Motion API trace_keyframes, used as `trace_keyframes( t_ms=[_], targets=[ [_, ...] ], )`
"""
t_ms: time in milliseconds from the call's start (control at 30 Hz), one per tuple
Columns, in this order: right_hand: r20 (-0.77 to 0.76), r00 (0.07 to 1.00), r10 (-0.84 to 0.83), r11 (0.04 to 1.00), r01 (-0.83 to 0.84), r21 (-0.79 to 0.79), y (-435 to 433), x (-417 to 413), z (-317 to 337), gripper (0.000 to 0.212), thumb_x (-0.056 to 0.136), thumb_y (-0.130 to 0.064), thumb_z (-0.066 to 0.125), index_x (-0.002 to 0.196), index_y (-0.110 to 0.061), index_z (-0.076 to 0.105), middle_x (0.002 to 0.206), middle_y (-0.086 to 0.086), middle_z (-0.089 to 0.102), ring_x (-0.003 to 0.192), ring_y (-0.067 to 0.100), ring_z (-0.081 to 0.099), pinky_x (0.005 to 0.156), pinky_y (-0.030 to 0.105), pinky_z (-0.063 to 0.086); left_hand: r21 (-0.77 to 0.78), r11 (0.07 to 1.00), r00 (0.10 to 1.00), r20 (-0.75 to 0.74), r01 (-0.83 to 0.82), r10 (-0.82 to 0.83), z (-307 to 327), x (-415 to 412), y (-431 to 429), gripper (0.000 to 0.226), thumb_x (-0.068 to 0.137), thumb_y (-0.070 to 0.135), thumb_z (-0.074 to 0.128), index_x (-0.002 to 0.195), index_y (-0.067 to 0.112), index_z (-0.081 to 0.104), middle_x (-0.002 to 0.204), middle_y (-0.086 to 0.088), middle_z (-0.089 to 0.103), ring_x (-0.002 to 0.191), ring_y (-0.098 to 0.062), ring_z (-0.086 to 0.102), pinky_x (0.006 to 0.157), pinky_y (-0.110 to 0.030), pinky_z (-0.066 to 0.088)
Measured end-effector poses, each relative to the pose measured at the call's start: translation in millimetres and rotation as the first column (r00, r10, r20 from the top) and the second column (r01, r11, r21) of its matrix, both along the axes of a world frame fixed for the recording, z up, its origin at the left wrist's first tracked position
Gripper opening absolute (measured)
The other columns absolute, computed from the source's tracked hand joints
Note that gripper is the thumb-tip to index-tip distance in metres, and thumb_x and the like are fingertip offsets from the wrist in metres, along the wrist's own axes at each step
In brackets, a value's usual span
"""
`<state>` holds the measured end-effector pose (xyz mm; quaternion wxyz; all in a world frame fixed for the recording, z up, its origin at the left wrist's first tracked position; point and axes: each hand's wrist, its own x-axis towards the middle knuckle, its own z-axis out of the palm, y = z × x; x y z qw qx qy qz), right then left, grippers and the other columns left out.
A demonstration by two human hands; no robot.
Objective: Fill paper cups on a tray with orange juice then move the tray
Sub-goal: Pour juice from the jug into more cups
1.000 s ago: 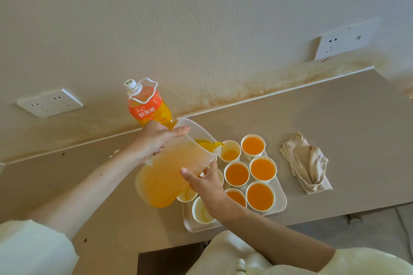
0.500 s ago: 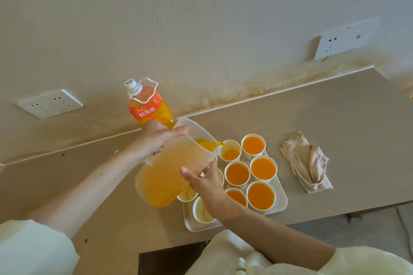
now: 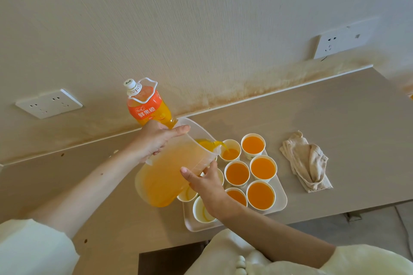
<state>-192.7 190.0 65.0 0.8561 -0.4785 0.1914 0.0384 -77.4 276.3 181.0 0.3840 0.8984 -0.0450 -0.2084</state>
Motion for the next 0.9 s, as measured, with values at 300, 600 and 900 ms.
trace_keyframes(
  t_ms=[300, 600, 900],
  targets=[
    [-0.001, 1.0, 0.015, 1.0, -0.015, -0.001, 1.6, 2.0, -4.3, 0.087, 0.061, -0.035, 0.084, 0.131, -0.026, 0.033, 0.123, -0.001, 0.059, 0.114, 0.015, 0.058, 0.102, 0.042, 0.049, 0.007, 1.0, 1.0, 0.005, 0.014, -0.014, 0.8, 0.3, 0.5, 0.059, 0.07, 0.053, 0.073, 0.054, 0.02, 0.027, 0.046, 0.001, 0.023, 0.037, -0.012, 0.02, 0.046, -0.026, 0.021],
    [0.006, 1.0, 0.008, 1.0, -0.008, 0.013, 2.0, 3.8, -5.1, 0.085, 0.061, -0.034, 0.083, 0.13, -0.028, 0.033, 0.123, -0.001, 0.058, 0.114, 0.017, 0.059, 0.101, 0.044, 0.049, 0.001, 1.0, 1.0, 0.001, 0.023, -0.023, 0.6, 2.0, -0.2, 0.06, 0.061, 0.059, 0.072, 0.054, 0.02, 0.027, 0.045, 0.002, 0.023, 0.036, -0.012, 0.021, 0.046, -0.026, 0.022],
    [0.0, 1.0, 0.011, 1.0, -0.011, 0.01, 0.3, 3.4, -3.3, 0.068, 0.076, -0.022, 0.08, 0.124, -0.033, 0.033, 0.118, -0.005, 0.058, 0.11, 0.013, 0.058, 0.102, 0.041, 0.049, 0.006, 1.0, 1.0, -0.003, 0.013, -0.013, -1.7, 4.3, -0.7, 0.06, 0.067, 0.056, 0.073, 0.054, 0.02, 0.027, 0.045, 0.002, 0.023, 0.035, -0.011, 0.021, 0.044, -0.025, 0.022]
  ],
)
